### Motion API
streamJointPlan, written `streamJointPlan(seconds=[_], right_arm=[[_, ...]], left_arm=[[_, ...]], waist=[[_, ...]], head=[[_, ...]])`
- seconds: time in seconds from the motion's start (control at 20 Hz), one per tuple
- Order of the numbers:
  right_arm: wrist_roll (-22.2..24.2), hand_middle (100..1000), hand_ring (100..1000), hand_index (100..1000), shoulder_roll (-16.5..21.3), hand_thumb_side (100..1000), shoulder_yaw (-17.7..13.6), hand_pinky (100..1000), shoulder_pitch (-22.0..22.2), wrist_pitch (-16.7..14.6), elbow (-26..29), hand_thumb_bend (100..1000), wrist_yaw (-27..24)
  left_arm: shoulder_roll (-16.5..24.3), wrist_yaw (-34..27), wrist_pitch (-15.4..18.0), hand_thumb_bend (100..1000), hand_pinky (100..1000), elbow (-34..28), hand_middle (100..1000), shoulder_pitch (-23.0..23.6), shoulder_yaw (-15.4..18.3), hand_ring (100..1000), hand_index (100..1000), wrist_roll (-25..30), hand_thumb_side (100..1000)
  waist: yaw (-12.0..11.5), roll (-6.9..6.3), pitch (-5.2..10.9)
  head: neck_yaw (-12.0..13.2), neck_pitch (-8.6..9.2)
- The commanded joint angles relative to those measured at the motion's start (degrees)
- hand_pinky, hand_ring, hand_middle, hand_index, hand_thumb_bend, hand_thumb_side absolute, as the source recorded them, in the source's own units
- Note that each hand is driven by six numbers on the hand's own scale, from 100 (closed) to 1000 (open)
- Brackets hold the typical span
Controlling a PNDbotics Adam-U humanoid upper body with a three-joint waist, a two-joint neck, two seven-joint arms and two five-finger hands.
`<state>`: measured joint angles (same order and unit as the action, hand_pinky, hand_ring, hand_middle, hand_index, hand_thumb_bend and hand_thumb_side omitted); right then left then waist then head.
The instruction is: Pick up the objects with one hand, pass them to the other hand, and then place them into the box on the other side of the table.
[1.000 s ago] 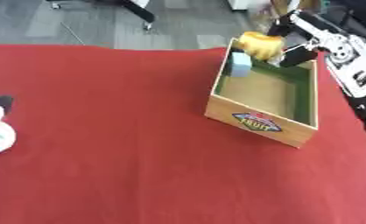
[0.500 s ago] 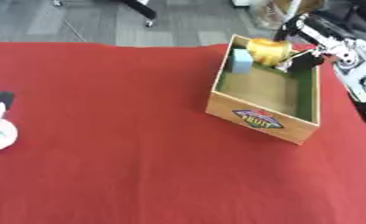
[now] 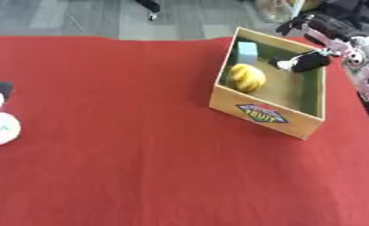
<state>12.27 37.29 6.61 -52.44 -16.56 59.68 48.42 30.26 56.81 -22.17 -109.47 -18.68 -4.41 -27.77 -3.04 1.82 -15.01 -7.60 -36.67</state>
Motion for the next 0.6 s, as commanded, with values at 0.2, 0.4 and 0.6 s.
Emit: streamJointPlan(seconds=[0.2, 0.4, 0.6], right_arm=[[-0.78, 727, 948, 864, 1.28, 507, -2.0, 890, -0.64, 1.85, 1.13, 442, 0.6], [-1.31, 668, 962, 828, 1.2, 100, -4.05, 888, 1.27, 4.91, 4.94, 405, -12.09], [-1.37, 642, 984, 800, 0.87, 276, -6.68, 900, 4.35, 10.44, 13.17, 100, -34.02]], left_arm=[[1.43, 0.49, -0.38, 744, 775, -1.08, 676, -0.37, 0.77, 574, 769, -0.23, 377], [1.48, 0.37, -0.76, 747, 775, -0.93, 675, -0.3, 1.07, 572, 767, 0.04, 381], [2.48, -0.6, -1.94, 752, 779, -0.36, 675, -0.9, 1.88, 569, 775, 2.3, 393]], waist=[[0.03, -0.83, 1.53], [-0.01, -1.03, 1.41], [-0.08, -1.32, 1.3]], head=[[0.7, -0.14], [1.84, -0.32], [4.59, -0.99]])
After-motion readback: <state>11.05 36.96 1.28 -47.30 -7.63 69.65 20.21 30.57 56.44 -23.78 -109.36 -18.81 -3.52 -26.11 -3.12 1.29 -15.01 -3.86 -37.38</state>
